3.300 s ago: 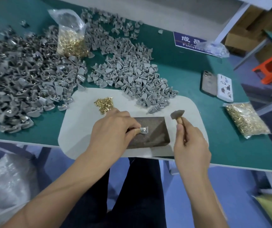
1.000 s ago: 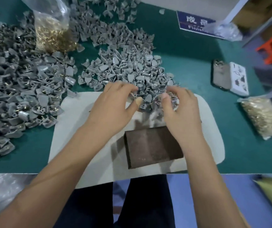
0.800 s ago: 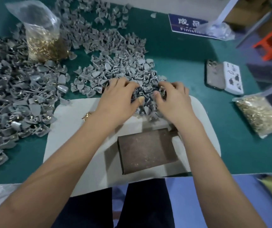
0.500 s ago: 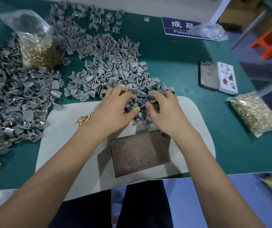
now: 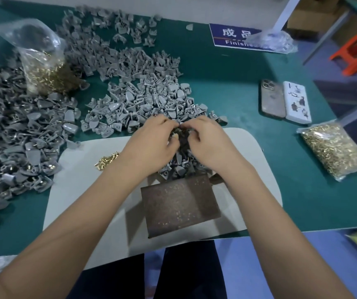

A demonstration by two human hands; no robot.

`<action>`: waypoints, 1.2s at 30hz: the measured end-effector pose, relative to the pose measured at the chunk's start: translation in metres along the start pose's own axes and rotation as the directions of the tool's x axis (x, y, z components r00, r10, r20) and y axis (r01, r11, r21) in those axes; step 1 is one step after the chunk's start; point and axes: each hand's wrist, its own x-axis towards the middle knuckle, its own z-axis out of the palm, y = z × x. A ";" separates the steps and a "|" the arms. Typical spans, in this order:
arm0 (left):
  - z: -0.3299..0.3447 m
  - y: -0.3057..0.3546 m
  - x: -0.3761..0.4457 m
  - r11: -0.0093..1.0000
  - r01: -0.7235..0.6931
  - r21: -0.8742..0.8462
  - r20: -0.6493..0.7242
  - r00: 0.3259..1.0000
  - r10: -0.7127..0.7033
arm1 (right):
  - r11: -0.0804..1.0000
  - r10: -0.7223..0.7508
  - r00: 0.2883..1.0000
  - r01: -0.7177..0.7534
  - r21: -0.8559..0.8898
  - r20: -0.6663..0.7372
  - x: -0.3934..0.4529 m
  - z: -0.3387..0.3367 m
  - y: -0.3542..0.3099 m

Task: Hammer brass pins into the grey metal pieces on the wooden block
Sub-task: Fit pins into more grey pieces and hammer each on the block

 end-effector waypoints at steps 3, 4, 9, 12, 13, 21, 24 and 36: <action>0.000 -0.002 0.000 1.000 -0.024 0.010 0.058 0.998 0.023 | 0.998 -0.002 0.999 0.004 -0.057 0.038 0.000 0.003 0.000; -0.001 -0.004 -0.002 0.999 -0.042 0.005 0.073 0.996 0.042 | 0.999 -0.015 0.999 0.017 -0.045 0.038 -0.003 0.002 0.001; -0.010 -0.006 -0.020 0.990 -0.064 -0.127 0.125 0.989 0.080 | 0.996 -0.086 0.994 0.086 0.014 0.059 -0.029 -0.003 0.006; -0.020 -0.005 -0.037 0.977 -0.030 -0.210 0.027 0.999 0.036 | 0.996 -0.078 0.996 0.076 0.046 0.044 -0.035 -0.006 0.006; -0.024 -0.008 -0.045 0.971 -0.020 -0.237 -0.045 0.999 0.009 | 0.996 -0.069 0.997 0.068 0.061 0.024 -0.035 -0.007 0.005; -0.031 -0.056 -0.114 0.960 0.153 -0.233 -0.305 0.926 -0.221 | 0.981 -0.169 0.986 0.169 0.090 -0.016 -0.020 0.005 -0.037; -0.028 -0.065 -0.131 0.933 0.213 -0.290 -0.309 0.902 -0.302 | 0.982 -0.191 0.978 0.191 0.007 0.081 -0.011 0.018 -0.059; -0.027 -0.073 -0.148 0.948 0.102 -0.301 -0.436 0.870 -0.232 | 0.961 -0.147 0.985 0.164 -0.223 0.091 -0.009 0.037 -0.086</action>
